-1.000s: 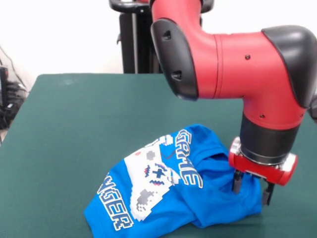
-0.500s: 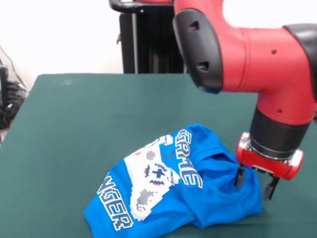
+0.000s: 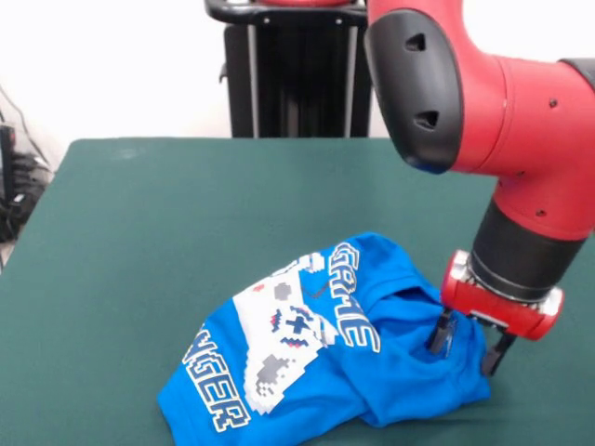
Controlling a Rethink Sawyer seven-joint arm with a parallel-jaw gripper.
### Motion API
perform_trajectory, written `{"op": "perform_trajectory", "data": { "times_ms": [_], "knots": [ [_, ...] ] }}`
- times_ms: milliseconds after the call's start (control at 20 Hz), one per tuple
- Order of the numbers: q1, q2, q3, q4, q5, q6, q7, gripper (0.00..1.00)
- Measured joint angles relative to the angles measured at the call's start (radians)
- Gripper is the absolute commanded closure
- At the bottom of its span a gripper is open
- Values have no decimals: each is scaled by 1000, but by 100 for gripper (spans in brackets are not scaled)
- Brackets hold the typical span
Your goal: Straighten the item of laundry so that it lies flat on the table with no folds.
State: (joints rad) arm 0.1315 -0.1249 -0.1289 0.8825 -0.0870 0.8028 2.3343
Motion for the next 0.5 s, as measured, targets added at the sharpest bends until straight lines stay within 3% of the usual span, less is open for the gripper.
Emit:
{"op": "perform_trajectory", "data": {
  "times_ms": [500],
  "knots": [
    [1, 21, -19, -21, 24, 1, 0, 0]
  ]
}}
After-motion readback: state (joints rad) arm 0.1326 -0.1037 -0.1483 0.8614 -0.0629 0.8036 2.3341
